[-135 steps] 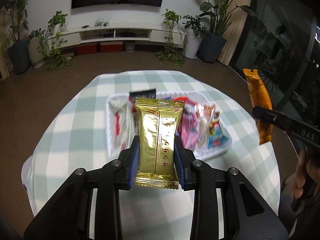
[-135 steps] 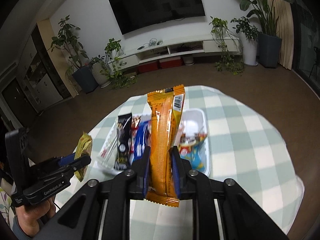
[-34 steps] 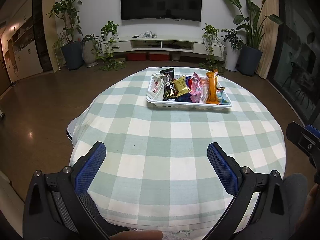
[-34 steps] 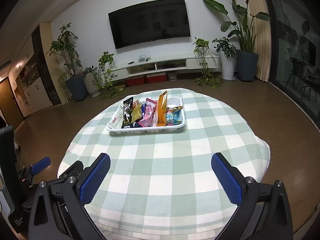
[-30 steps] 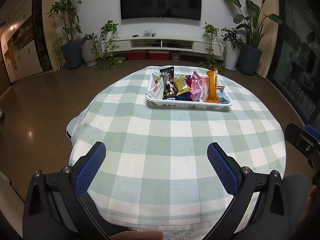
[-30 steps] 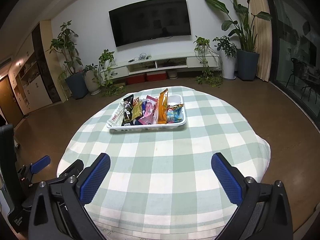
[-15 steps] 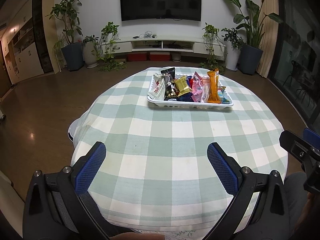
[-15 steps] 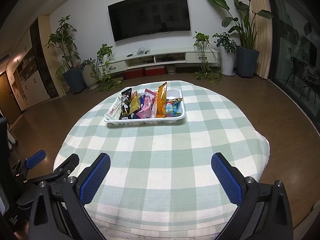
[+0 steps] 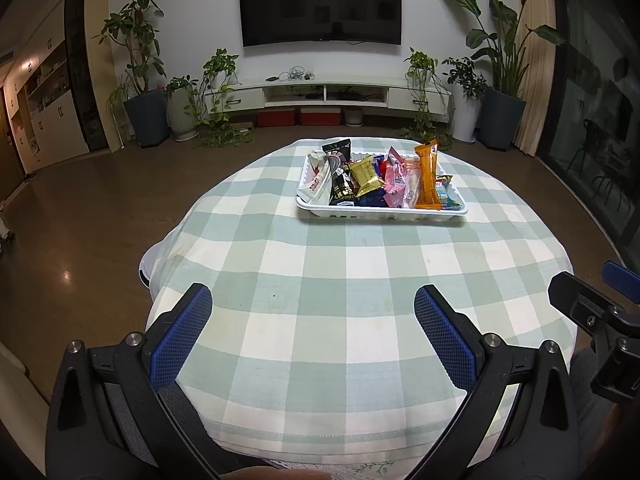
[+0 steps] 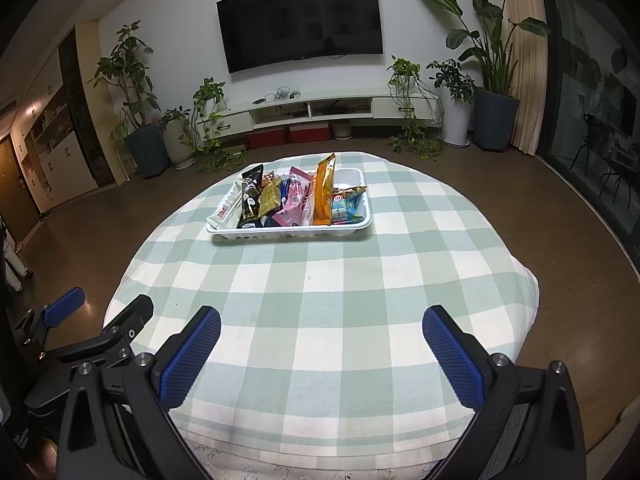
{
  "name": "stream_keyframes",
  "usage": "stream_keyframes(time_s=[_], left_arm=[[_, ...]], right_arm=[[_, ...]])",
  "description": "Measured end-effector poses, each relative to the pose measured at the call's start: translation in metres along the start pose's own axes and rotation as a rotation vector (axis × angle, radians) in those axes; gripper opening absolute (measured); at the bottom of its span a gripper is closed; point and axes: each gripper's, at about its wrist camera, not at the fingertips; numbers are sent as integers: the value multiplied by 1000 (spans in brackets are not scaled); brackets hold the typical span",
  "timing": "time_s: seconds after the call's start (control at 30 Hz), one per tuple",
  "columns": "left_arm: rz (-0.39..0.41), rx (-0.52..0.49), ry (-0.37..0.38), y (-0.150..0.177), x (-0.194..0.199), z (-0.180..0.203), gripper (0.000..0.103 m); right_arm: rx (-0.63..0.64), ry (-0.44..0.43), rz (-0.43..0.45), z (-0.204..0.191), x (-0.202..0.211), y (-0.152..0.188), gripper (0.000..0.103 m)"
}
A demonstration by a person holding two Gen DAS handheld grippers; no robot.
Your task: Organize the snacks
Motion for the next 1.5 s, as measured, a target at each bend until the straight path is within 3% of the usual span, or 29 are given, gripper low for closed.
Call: stream_keyframes(time_s=[1.5], left_arm=[[11, -7, -11, -8, -10, -10, 103]], right_arm=[[10, 7, -32, 0, -3, 7, 103]])
Point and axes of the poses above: each gripper's, at about its wrist camera, not at the fingertips, and x roughly against the way its jaws point, z to its right, y to its underside, and after that the axes turned 4 degrees about -z, right-handed
